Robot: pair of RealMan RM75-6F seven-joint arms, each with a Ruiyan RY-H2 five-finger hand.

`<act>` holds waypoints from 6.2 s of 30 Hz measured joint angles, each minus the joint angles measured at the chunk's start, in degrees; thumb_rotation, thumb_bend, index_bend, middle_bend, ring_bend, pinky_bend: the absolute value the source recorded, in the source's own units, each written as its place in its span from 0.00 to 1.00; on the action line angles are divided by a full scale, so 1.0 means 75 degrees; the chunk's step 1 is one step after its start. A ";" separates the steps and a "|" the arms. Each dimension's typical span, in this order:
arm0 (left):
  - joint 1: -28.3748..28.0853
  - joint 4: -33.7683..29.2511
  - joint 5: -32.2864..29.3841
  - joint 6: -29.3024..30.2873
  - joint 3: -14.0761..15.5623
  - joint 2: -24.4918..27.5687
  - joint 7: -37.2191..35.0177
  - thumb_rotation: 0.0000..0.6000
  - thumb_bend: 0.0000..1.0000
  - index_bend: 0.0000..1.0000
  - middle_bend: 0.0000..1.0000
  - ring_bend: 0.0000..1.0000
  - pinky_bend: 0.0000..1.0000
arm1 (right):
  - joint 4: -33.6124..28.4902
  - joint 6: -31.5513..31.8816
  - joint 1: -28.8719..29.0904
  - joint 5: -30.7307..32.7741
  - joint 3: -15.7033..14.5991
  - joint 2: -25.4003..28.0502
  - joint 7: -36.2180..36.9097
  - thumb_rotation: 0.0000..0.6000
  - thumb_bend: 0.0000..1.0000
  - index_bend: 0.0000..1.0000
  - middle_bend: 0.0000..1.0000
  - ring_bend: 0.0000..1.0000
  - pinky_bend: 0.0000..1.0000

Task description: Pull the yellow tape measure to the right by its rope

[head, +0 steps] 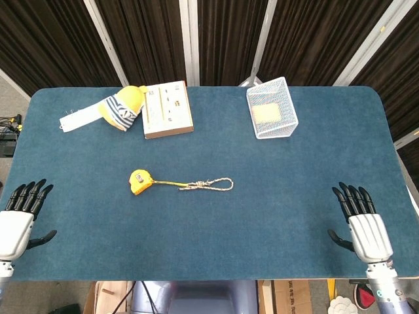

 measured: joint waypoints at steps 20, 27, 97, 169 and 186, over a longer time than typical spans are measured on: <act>-0.0008 -0.0004 0.0007 0.0022 -0.0017 0.0027 -0.0218 1.00 0.00 0.00 0.00 0.00 0.00 | -0.0502 -0.2524 0.2401 0.1485 0.1354 -0.1051 -0.1628 1.00 0.31 0.44 0.08 0.00 0.00; -0.0016 -0.0022 -0.0049 -0.0030 -0.0021 0.0040 -0.0286 1.00 0.00 0.00 0.00 0.00 0.00 | -0.0013 -0.3017 0.2963 0.2190 0.1518 -0.2049 -0.2246 1.00 0.33 0.49 0.10 0.00 0.00; -0.0167 -0.0161 -0.0508 -0.0527 -0.0104 0.0094 -0.0624 1.00 0.00 0.00 0.00 0.00 0.00 | 0.4063 -0.3930 0.4578 0.3817 0.1700 -0.5671 -0.1742 1.00 0.42 0.58 0.12 0.00 0.00; -0.0052 -0.0172 -0.0216 -0.0121 -0.0080 -0.0009 -0.0224 1.00 0.00 0.00 0.00 0.00 0.00 | 0.1229 -0.2517 0.2919 0.5696 0.2703 -0.1228 -0.1287 1.00 0.46 0.64 0.14 0.00 0.00; -0.0063 -0.0158 -0.0196 -0.0140 -0.0072 -0.0038 -0.0174 1.00 0.00 0.00 0.00 0.00 0.00 | 0.2401 -0.2535 0.2830 0.6948 0.3379 -0.0650 -0.1026 1.00 0.46 0.63 0.14 0.00 0.00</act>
